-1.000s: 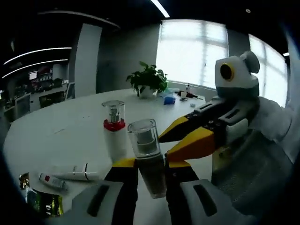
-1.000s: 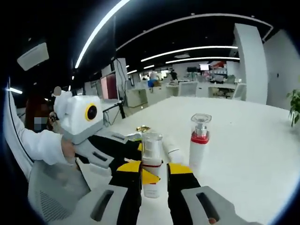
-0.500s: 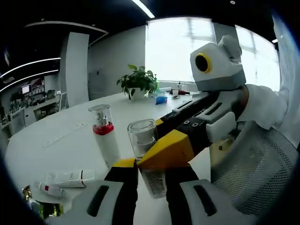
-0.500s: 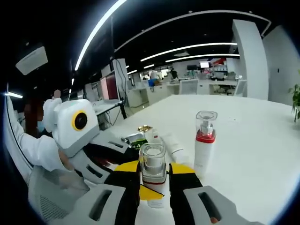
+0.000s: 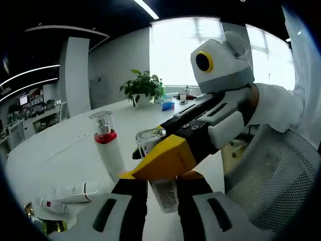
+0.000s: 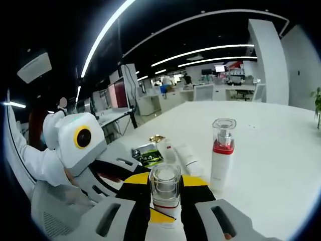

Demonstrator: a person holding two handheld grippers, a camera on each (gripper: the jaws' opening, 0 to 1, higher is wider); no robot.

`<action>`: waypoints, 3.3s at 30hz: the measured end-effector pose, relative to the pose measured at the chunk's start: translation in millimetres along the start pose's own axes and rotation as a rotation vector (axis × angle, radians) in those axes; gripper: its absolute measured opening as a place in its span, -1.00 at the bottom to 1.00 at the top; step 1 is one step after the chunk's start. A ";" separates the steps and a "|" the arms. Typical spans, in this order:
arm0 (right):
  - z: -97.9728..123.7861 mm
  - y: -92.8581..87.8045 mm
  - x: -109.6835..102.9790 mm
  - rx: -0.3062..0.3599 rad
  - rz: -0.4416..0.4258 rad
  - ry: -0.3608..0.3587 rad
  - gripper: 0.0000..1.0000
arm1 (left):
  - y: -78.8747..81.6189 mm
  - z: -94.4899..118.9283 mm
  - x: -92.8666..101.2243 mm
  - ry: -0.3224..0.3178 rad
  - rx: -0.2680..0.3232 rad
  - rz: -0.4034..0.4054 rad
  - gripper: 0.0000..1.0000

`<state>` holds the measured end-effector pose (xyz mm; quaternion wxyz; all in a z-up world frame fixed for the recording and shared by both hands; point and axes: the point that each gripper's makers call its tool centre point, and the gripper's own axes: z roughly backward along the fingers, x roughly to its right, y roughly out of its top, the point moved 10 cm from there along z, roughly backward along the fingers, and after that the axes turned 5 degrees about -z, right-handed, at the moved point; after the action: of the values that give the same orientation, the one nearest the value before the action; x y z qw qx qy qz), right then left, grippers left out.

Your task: Arrange the skincare products in the storage area until every visible bottle or jar stands upright without overlapping.

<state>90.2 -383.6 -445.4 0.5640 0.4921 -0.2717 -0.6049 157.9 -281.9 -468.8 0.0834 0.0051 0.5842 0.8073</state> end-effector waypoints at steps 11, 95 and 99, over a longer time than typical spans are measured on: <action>-9.7 -2.6 0.9 0.005 0.049 -0.046 -0.74 | -6.5 -0.6 -3.0 0.036 0.017 -0.025 -0.62; -21.0 -22.3 -5.1 -0.125 0.218 -0.072 -0.66 | -60.4 -0.3 -22.4 0.191 -0.345 -0.060 -0.61; -16.2 -24.0 1.5 -0.141 0.195 -0.070 -0.66 | -61.0 1.5 -23.8 0.189 -0.353 -0.047 -0.73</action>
<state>95.0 -376.2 -473.0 0.6436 0.4010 -0.2948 -0.5814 189.4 -265.3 -523.8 0.0466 -0.0991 0.4387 0.8920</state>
